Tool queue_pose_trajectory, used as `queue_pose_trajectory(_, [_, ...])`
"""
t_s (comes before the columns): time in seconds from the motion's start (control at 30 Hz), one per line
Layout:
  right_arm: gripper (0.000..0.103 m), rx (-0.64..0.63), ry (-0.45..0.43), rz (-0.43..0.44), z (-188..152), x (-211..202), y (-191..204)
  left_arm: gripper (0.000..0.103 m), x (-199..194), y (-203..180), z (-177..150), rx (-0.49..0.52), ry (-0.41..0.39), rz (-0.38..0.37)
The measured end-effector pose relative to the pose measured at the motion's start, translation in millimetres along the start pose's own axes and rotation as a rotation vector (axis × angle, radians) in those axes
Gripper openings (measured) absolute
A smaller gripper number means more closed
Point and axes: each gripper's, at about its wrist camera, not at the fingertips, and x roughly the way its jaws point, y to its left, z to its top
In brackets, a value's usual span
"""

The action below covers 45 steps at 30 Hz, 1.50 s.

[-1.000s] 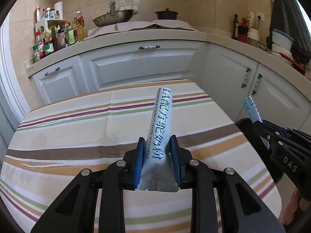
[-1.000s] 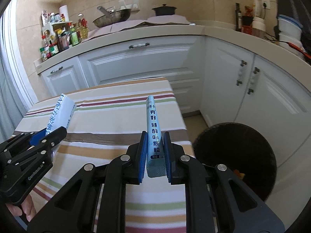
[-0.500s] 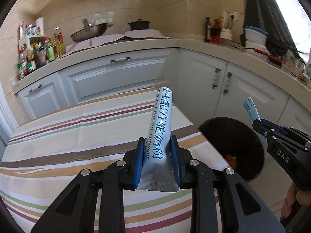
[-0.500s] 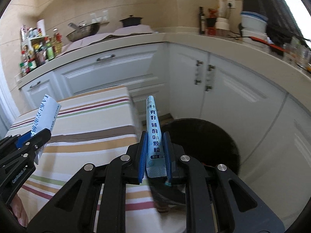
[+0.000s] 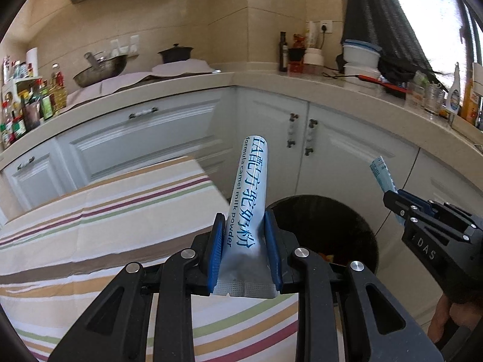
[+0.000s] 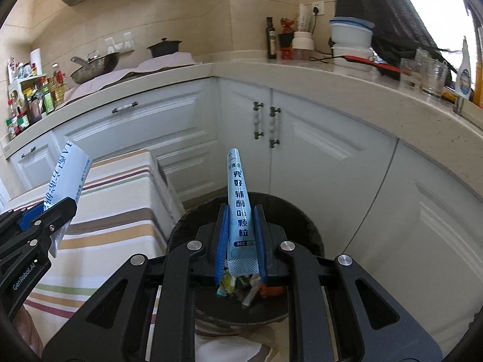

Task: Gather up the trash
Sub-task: 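Carry both tubes over the black bin and open both tools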

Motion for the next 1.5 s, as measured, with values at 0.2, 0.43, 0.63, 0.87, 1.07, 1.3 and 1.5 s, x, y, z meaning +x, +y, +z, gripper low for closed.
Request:
queue_pose_trajectory(0.2, [0.016, 0.011, -0.018, -0.027, 4.5, 5.2, -15.2, 0.027, 10.6, -21.2, 6.0, 0.023, -0.017, -0.035])
queue_pose_trajectory(0.43, [0.016, 0.031, -0.029, -0.043, 7.4, 14.1, -26.0, 0.027, 24.9, -35.6, 6.6, 0.051, -0.021, -0.042])
queue_pose_trajectory(0.63, [0.017, 0.037, -0.017, -0.048, 6.9, 29.0, -30.1, 0.028, 43.6, -38.1, 6.7, 0.051, 0.006, -0.036])
queue_pose_trajectory(0.87, [0.017, 0.043, -0.016, -0.061, 7.2, 43.3, -33.1, 0.028, 59.1, -42.8, 8.8, 0.051, 0.013, -0.040])
queue_pose_trajectory(1.07, [0.017, 0.046, -0.003, -0.070, 7.7, 57.8, -36.9, 0.028, 74.3, -48.4, 8.1, 0.058, 0.036, -0.043])
queue_pose_trajectory(1.3, [0.017, 0.048, 0.016, -0.077, 6.0, 72.8, -38.9, 0.030, 88.2, -50.9, 8.9, 0.060, 0.058, -0.045])
queue_pose_trajectory(1.5, [0.036, 0.057, 0.017, -0.092, 5.9, 77.8, -40.9, 0.056, 93.6, -50.7, 9.7, 0.050, 0.065, -0.046])
